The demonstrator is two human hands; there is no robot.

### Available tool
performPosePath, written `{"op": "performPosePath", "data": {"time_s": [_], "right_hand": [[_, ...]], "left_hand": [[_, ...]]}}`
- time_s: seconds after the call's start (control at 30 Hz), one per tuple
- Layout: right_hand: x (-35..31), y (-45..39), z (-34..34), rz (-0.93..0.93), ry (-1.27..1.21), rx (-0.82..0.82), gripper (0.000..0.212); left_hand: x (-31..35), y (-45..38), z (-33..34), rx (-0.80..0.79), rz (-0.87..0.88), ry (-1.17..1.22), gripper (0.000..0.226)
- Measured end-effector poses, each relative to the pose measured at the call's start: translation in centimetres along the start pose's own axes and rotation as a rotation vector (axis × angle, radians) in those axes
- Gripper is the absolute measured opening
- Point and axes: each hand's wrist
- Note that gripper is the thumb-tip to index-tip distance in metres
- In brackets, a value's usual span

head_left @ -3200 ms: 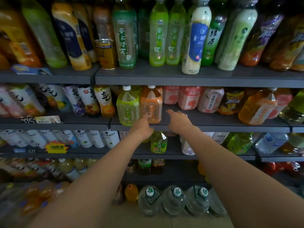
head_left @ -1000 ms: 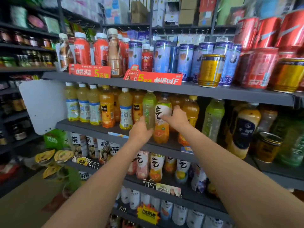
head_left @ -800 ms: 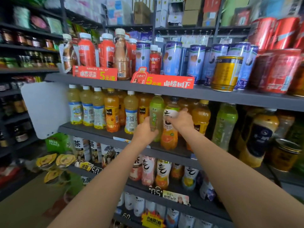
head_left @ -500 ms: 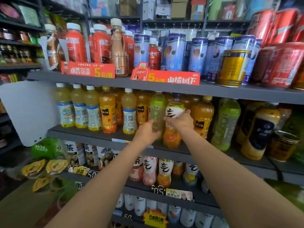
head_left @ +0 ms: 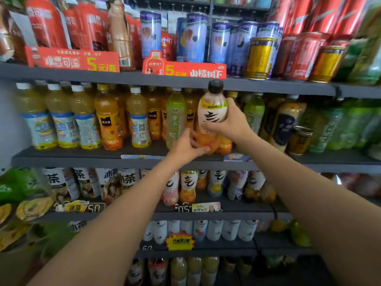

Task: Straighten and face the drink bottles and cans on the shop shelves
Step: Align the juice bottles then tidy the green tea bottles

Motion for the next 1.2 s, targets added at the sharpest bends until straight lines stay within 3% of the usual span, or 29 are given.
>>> {"op": "performPosePath", "data": {"time_s": [0.1, 0.23, 0.33, 0.37, 0.47, 0.6, 0.73, 0.87, 1.03, 1.2], "right_hand": [[1.1, 1.3, -1.2, 0.109, -0.013, -0.231, 0.061], [4.6, 3.8, 0.4, 0.260, -0.009, -0.548, 0.047], [9.3, 5.1, 3.0, 0.365, 0.024, -0.619, 0.041], [10.9, 5.4, 4.0, 0.412, 0.036, -0.602, 0.046], [15.3, 6.6, 7.2, 0.515, 0.069, -0.454, 0.087], [18.0, 7.8, 9.8, 0.559, -0.026, -0.171, 0.072], [19.0, 7.4, 11.3, 0.574, -0.146, 0.005, 0.067], [19.3, 6.2, 11.9, 0.519, -0.082, 0.068, 0.069], [20.3, 5.4, 13.8, 0.509, -0.049, 0.040, 0.075], [20.7, 3.8, 15.3, 0.554, 0.018, 0.014, 0.073]], "left_hand": [[-1.2, 1.3, 1.0, -0.160, -0.064, -0.038, 0.036], [-3.8, 2.7, 3.3, -0.593, -0.270, -0.131, 0.040], [-6.7, 2.8, 5.2, -0.644, -0.429, -0.153, 0.045], [-7.6, 2.7, 5.8, -0.601, -0.457, -0.160, 0.044], [-9.3, 2.2, 6.9, -0.467, -0.473, -0.168, 0.040], [-10.1, 1.6, 7.1, -0.423, -0.402, -0.364, 0.036], [-10.7, 0.8, 7.4, -0.359, -0.392, -0.337, 0.045], [-11.8, 0.2, 8.2, -0.422, -0.408, -0.331, 0.054], [-13.2, 0.2, 8.0, -0.365, -0.405, -0.311, 0.034], [-14.8, 0.7, 7.5, -0.335, -0.419, -0.294, 0.052]]}}
Point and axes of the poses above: each hand's wrist, its own y-axis away from the middle knuckle, its own z-axis out of the palm, x = y × z, and after that the axes turned 7 degrees about -x, right-handed
